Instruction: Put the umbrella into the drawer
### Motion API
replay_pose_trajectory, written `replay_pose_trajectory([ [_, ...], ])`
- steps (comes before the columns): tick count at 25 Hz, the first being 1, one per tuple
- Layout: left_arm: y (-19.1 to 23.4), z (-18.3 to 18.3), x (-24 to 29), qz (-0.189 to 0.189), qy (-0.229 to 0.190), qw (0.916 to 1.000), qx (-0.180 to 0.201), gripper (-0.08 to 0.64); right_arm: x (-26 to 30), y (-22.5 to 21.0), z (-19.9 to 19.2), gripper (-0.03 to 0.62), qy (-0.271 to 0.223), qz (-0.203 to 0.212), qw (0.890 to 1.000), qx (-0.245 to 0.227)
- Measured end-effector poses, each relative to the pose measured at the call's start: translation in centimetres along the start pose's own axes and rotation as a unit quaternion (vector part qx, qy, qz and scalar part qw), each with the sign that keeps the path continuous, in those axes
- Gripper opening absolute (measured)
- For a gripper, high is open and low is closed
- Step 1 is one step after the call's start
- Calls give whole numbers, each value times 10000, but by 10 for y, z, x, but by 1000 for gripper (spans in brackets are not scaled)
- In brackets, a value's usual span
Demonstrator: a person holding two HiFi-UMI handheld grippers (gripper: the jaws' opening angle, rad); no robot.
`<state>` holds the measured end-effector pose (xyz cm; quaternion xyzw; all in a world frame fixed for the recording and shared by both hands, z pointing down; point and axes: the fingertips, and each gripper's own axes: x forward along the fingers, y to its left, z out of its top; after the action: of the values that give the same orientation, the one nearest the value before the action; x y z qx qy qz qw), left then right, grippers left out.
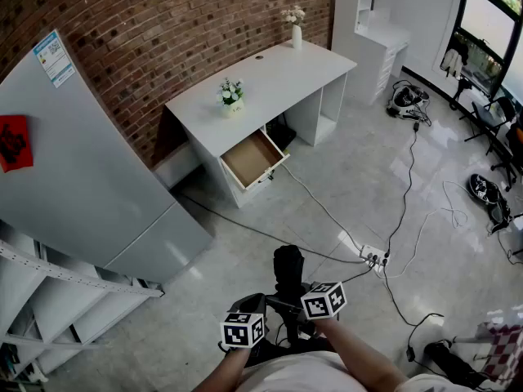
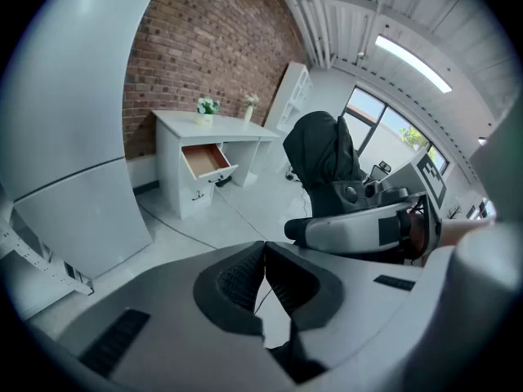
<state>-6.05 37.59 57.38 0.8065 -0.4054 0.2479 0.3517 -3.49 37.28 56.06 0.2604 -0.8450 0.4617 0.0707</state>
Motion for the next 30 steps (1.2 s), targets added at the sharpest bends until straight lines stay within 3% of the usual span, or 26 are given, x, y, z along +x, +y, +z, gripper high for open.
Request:
replay_pose_trajectory([
  [4, -4, 0, -2, -209, -113, 9995, -196, 9, -2, 2, 3, 256, -9, 12, 10000, 12],
  [11, -10, -4, 2, -247, -62, 9995, -174, 9, -4, 1, 7, 256, -52, 51, 10000, -3],
  [19, -30, 0, 0, -693, -481, 9961, -249, 11, -13, 3, 18, 256, -135, 289, 9993, -191],
  [30, -61, -12, 21, -212, -543, 9973, -446, 11, -56, -22, 19, 256, -40, 364, 9991, -228],
])
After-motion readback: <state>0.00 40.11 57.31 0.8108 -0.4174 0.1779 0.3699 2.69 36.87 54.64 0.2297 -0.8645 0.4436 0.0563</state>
